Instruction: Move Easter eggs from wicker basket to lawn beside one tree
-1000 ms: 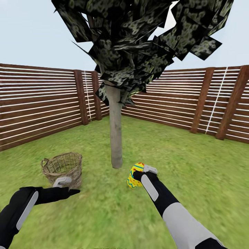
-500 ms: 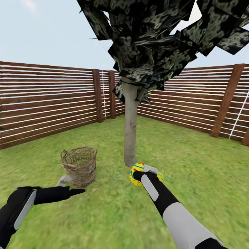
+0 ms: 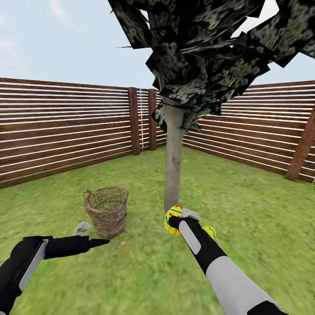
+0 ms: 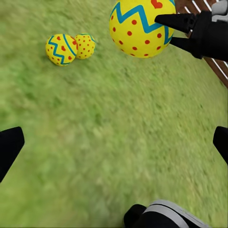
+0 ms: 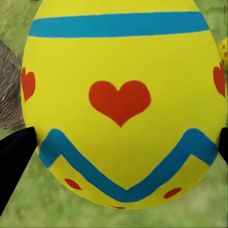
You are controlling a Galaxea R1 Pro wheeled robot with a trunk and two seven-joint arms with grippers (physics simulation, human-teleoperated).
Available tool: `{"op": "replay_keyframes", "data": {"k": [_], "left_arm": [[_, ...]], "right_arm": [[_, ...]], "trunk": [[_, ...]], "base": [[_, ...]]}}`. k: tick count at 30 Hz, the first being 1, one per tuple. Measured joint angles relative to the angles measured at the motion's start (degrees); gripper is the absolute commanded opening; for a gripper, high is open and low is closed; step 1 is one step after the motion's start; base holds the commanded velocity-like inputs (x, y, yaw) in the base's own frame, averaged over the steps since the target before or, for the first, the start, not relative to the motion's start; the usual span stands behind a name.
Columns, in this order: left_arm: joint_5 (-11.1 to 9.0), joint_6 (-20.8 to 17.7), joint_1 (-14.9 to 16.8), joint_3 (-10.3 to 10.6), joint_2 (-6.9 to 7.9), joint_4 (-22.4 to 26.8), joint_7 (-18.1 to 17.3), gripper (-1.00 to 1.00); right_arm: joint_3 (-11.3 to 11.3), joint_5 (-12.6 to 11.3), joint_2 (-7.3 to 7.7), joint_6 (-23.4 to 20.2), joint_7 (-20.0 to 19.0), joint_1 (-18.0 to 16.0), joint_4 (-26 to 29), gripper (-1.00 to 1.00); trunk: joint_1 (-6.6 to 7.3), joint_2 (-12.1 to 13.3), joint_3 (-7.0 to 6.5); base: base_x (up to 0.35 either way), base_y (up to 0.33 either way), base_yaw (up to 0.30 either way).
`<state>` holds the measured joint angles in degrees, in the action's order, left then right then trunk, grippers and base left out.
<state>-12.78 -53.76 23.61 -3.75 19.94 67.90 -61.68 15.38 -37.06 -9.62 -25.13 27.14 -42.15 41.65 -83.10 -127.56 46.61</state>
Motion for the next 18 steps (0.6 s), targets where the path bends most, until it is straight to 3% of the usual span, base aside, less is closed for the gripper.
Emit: {"op": "replay_keyframes", "data": {"k": [6, 18], "left_arm": [[-0.06, 0.07, -0.01, -0.09, 0.01, 0.01, -0.11, 1.00], [-0.08, 0.18, 0.00, -0.10, 0.00, 0.01, 0.35, 1.00]], "right_arm": [[-0.01, -0.06, -0.04, 0.01, -0.02, -0.01, 0.00, -1.00], [0.04, -0.06, -0.15, 0.00, 0.02, 0.00, 0.01, -1.00]], "trunk": [[0.00, 0.00, -0.12], [0.02, 0.00, -0.33]], "base": [[0.033, -0.341, 0.097], [0.214, -0.252, 0.057]]}}
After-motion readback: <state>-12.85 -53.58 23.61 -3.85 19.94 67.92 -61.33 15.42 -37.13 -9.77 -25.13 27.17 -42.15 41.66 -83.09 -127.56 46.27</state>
